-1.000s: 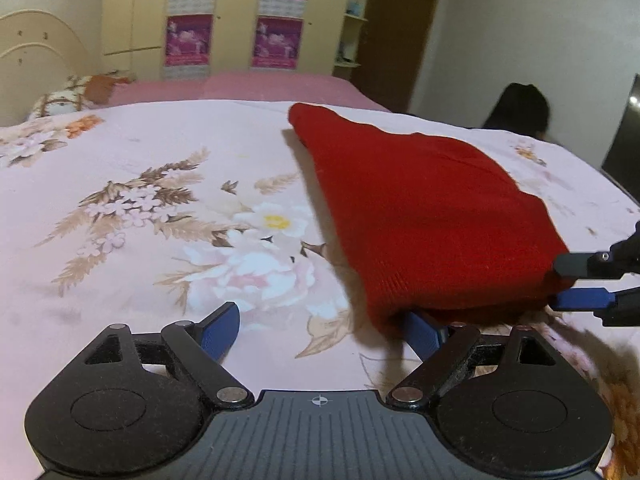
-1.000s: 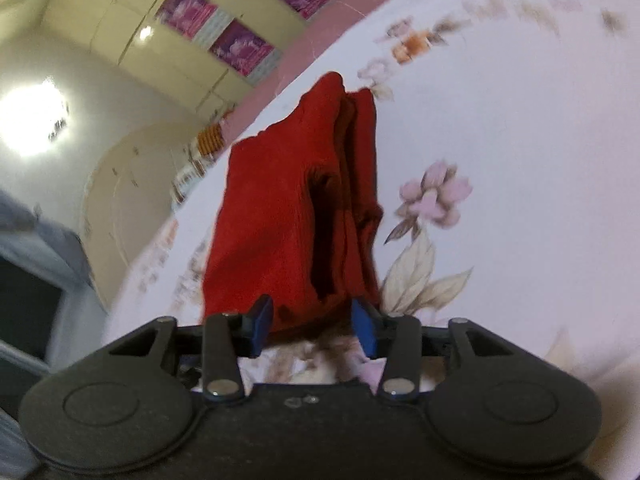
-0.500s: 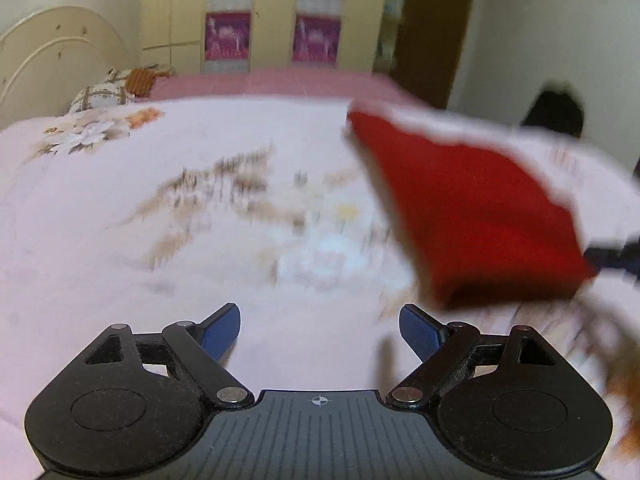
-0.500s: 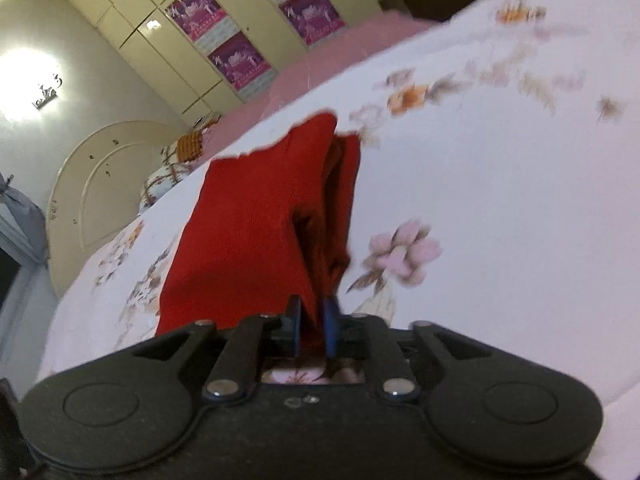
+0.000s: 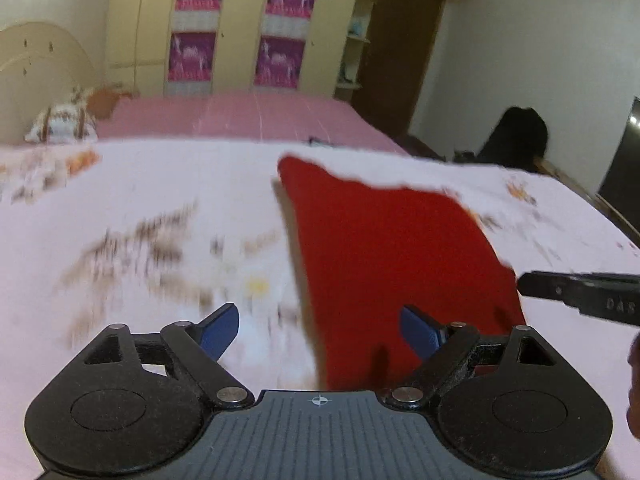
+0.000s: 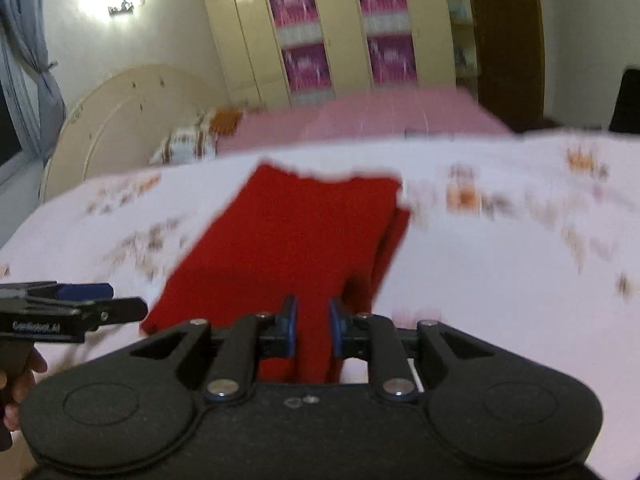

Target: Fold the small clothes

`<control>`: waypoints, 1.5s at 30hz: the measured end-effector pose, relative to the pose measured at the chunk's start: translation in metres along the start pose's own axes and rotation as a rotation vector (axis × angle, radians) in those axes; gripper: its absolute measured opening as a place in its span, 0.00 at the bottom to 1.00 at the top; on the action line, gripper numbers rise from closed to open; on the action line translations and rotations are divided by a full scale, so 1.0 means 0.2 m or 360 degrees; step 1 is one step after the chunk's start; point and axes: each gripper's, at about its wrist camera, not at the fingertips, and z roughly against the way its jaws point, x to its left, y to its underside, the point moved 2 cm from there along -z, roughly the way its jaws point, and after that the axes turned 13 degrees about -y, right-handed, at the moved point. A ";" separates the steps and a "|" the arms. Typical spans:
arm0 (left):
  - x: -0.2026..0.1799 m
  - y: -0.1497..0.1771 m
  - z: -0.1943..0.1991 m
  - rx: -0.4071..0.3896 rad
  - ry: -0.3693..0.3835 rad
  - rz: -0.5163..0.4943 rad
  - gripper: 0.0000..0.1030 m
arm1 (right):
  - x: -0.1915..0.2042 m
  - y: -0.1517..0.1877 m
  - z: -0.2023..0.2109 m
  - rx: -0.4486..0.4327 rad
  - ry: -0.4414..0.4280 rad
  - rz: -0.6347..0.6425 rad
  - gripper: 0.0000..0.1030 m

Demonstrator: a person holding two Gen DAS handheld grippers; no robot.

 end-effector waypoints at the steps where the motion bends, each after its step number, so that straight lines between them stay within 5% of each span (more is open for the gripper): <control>1: -0.02 -0.03 -0.05 0.0008 -0.0012 0.0016 0.85 | -0.01 -0.04 -0.03 -0.0014 0.0020 -0.0002 0.18; 4: -0.06 -0.03 -0.27 0.0205 -0.0003 0.0030 0.85 | -0.07 -0.08 -0.19 0.0054 0.0062 -0.0008 0.19; 5: -0.05 -0.01 -0.32 0.0251 0.0017 0.0057 0.98 | -0.08 -0.05 -0.25 0.0142 0.0090 0.0017 0.21; 7: -0.03 -0.01 -0.34 0.0299 -0.0005 0.0111 1.00 | -0.07 -0.01 -0.29 0.0189 0.0151 0.0131 0.22; 10: -0.03 -0.02 -0.25 0.0245 -0.0052 0.0046 1.00 | -0.03 -0.05 -0.25 0.0209 0.0171 0.0203 0.22; 14: -0.02 -0.01 -0.20 0.0200 -0.0053 0.0010 1.00 | 0.01 -0.06 -0.16 0.0120 0.0188 0.0212 0.47; 23: 0.00 0.01 -0.17 0.0218 -0.0079 0.0025 1.00 | 0.00 -0.04 -0.20 0.0090 0.0187 0.0076 0.48; 26: 0.01 -0.02 -0.18 0.0210 -0.0022 0.0022 1.00 | -0.08 -0.06 -0.17 0.0028 0.0184 -0.0076 0.68; 31: 0.06 -0.10 -0.32 0.0364 0.0273 0.0126 0.99 | -0.41 -0.08 -0.20 0.0032 -0.0107 -0.0619 0.69; 33: 0.05 -0.12 -0.38 0.0434 0.0331 0.0125 0.87 | -0.53 -0.07 -0.23 0.0040 -0.0226 -0.0826 0.70; 36: 0.06 -0.13 -0.48 0.0547 0.0463 0.0206 0.86 | -0.65 -0.04 -0.28 0.0051 -0.0378 -0.1047 0.70; 45: 0.00 -0.15 -0.57 0.0576 0.0533 0.0198 0.86 | -0.69 -0.05 -0.40 0.0133 -0.0472 -0.1050 0.71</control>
